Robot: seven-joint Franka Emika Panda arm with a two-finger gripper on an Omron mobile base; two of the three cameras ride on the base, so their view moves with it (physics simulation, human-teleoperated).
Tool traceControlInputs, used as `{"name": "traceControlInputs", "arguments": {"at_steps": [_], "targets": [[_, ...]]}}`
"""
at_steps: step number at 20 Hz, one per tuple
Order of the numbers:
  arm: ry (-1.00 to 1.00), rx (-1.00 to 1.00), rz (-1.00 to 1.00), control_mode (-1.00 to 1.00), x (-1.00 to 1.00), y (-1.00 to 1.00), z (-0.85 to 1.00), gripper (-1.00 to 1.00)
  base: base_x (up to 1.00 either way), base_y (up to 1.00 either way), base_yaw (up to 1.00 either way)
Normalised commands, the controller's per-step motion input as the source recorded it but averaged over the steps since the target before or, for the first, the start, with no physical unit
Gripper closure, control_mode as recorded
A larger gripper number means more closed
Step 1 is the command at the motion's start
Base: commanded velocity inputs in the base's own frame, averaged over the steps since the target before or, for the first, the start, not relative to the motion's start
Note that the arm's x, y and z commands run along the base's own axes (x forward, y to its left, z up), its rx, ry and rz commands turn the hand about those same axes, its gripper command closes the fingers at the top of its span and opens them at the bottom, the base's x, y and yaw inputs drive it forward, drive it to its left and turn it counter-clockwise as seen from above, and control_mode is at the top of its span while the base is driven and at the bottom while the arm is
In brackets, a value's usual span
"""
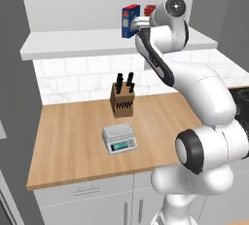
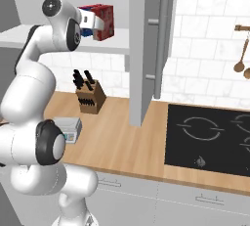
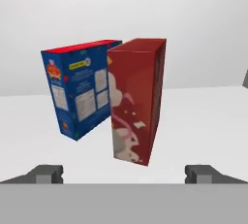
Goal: Pick the cereal and place it on the digital scale for weighing, and close the cabinet.
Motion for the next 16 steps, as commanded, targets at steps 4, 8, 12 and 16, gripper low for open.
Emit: {"name": "traceControlInputs", "arguments": {"at_steps": [4, 8, 12, 16], "targets": [[0.0, 0.0, -0.05, -1.0, 0.34, 0.0, -0.05, -1.0, 0.0, 0.0, 0.0], [0.0, 0.0, -0.03, -1.0, 0.24, 0.0, -0.04, -1.0, 0.0, 0.0, 0.0], [0.0, 0.0, 0.0, -1.0, 0.33, 0.0, -0.03, -1.0, 0.0, 0.0, 0.0], [0.0, 0.0, 0.0, -1.0, 0.23, 0.0, -0.08, -1.0, 0.0, 0.0, 0.0]]}}
